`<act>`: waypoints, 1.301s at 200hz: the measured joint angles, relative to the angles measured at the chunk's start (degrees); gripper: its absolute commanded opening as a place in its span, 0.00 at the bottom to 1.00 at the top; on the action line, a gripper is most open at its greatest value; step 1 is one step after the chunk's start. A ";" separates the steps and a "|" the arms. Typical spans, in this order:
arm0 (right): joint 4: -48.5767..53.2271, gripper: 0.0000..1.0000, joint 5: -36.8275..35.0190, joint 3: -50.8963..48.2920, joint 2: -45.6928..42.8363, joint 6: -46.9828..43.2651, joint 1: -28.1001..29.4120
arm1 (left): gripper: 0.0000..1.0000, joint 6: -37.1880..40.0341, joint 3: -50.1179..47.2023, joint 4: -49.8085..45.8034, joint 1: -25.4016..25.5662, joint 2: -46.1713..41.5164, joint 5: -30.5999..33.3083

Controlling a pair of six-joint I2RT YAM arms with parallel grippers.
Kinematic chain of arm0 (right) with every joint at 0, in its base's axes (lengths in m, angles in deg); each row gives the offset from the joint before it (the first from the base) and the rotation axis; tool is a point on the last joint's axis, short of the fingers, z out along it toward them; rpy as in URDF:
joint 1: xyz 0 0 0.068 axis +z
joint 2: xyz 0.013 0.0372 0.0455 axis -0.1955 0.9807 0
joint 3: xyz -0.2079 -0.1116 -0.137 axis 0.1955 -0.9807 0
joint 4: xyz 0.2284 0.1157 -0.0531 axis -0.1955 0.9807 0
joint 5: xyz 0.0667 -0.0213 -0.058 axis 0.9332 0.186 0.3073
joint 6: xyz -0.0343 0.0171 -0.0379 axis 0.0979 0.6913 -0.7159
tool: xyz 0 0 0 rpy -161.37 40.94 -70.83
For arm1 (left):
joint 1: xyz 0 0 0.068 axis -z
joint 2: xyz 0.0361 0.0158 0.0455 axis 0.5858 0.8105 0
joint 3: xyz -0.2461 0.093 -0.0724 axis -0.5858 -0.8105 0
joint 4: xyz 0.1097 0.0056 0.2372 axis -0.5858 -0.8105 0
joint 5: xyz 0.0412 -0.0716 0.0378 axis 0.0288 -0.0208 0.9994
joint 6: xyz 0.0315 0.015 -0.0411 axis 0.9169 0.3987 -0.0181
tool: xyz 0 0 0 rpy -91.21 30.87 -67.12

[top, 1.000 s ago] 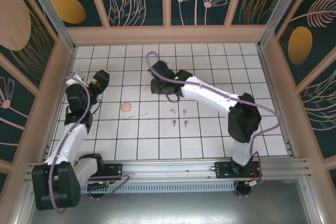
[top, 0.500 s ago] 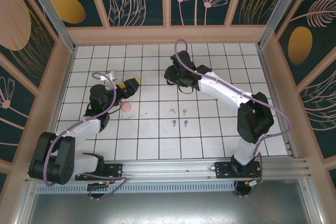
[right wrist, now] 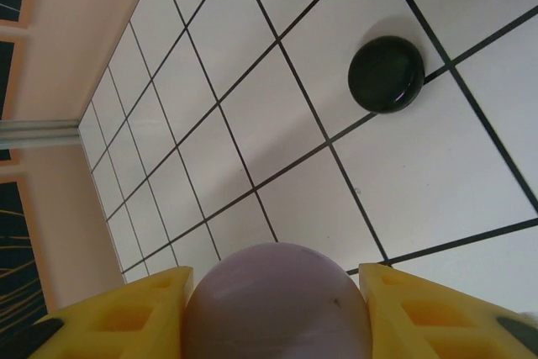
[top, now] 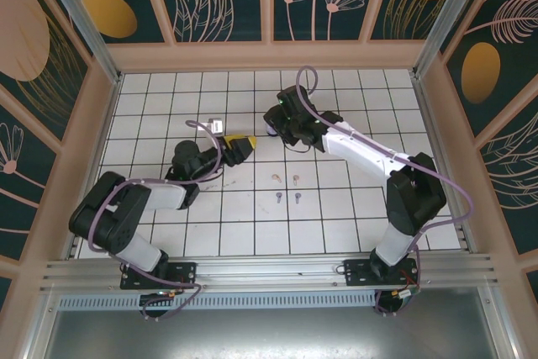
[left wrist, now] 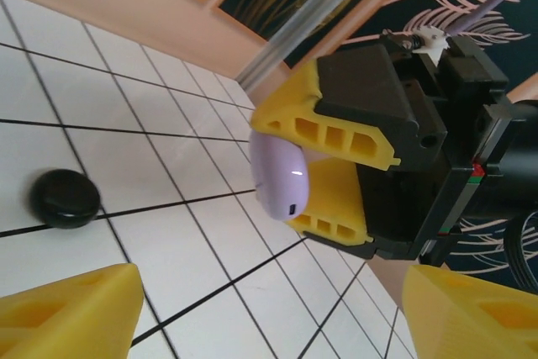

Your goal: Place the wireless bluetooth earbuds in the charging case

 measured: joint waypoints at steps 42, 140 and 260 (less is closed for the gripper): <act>0.02 0.29 -1.36 0.04 -0.11 3.21 1.97 | 0.62 -0.74 3.74 5.99 2.56 5.73 0.00; 0.39 0.28 -2.64 1.31 -0.13 3.98 3.17 | 0.47 -2.75 7.58 12.09 3.54 12.15 0.07; 0.39 0.28 -3.02 1.33 -0.61 4.22 3.65 | 0.40 -4.31 8.96 14.12 3.54 14.49 0.68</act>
